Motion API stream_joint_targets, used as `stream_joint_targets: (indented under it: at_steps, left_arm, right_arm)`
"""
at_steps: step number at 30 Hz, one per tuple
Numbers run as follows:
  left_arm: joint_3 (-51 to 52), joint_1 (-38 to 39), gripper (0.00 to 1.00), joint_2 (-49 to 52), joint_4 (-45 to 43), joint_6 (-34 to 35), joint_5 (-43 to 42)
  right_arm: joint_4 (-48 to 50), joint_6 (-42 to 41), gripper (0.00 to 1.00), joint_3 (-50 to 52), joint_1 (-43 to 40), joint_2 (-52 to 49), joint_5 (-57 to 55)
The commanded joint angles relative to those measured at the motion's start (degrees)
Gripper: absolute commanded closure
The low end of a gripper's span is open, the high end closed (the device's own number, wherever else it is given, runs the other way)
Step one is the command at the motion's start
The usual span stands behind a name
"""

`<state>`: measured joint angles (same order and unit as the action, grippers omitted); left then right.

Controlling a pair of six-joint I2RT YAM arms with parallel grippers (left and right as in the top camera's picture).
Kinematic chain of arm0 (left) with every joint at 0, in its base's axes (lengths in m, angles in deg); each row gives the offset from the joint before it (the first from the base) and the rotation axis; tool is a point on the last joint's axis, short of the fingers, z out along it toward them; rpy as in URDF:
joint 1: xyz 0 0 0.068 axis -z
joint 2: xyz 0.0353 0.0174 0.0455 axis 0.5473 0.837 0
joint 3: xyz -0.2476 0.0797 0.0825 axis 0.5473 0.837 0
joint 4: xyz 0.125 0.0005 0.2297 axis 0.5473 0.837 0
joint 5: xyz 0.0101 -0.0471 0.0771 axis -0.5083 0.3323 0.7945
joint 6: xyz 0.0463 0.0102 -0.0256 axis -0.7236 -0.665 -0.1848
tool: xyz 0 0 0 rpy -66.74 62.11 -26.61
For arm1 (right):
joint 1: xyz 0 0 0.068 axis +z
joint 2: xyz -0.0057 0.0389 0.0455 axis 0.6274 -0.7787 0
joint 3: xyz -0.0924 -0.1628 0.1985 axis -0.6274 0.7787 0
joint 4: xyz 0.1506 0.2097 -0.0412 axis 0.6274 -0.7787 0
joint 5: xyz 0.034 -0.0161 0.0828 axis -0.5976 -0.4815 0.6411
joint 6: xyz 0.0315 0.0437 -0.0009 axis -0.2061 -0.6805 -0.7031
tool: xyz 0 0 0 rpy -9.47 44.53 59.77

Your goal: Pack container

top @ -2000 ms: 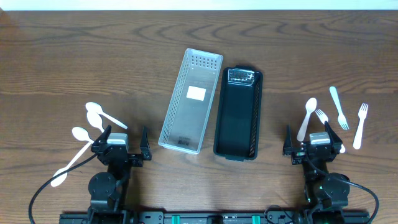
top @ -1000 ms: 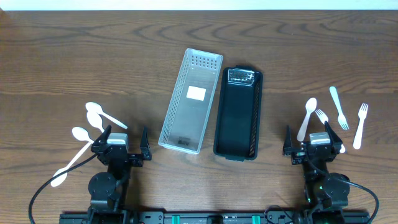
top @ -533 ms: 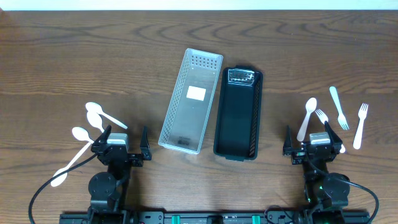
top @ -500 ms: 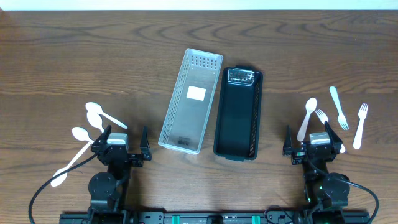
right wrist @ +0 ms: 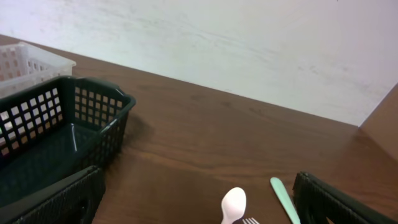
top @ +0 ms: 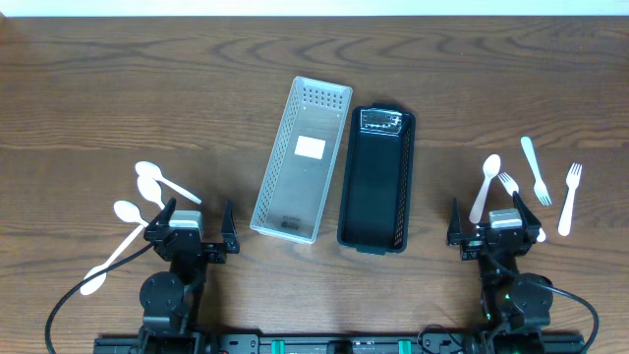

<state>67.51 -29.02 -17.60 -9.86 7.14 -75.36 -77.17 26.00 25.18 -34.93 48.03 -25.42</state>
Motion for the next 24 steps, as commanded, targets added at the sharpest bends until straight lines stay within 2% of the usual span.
stream_joint_targets:
  at_steps: [1,3,5,7,11,16,21,24]
  left_arm:
    - [1.1,-0.3,0.02,-0.3,1.4,3.4,-1.1]
    - [1.0,-0.3,0.02,-0.3,1.4,5.8,-1.4]
    - [0.0,-0.3,0.02,-0.1,1.9,8.2,-4.8]
    - [-2.4,-0.3,0.02,0.9,2.4,10.0,-9.5]
    - [-12.4,-0.2,0.02,6.4,8.0,11.0,-11.1]
    - [-30.8,-0.2,0.02,20.2,20.9,10.1,-11.1]
    - [-49.4,-0.2,0.02,37.7,38.0,9.9,-10.8]
    - [-58.2,-0.2,0.02,47.2,48.2,4.7,-10.3]
  right_arm:
    - [-0.4,-7.7,0.01,0.1,-0.5,0.1,1.3]
    - [-0.2,-15.0,0.01,0.1,-0.5,-0.1,1.2]
    - [-0.2,-18.2,0.01,0.1,-0.5,-0.1,2.5]
    - [0.6,-18.4,0.01,0.0,-0.5,-0.1,8.3]
    - [-0.9,-19.1,0.01,-3.3,-0.5,-1.5,13.1]
    - [-8.8,-19.0,0.01,-15.0,-0.5,-10.4,13.9]
    - [-22.3,-19.0,0.01,-31.8,-0.5,-26.7,13.9]
    - [-33.2,-17.0,0.01,-41.8,-0.5,-37.8,13.8]
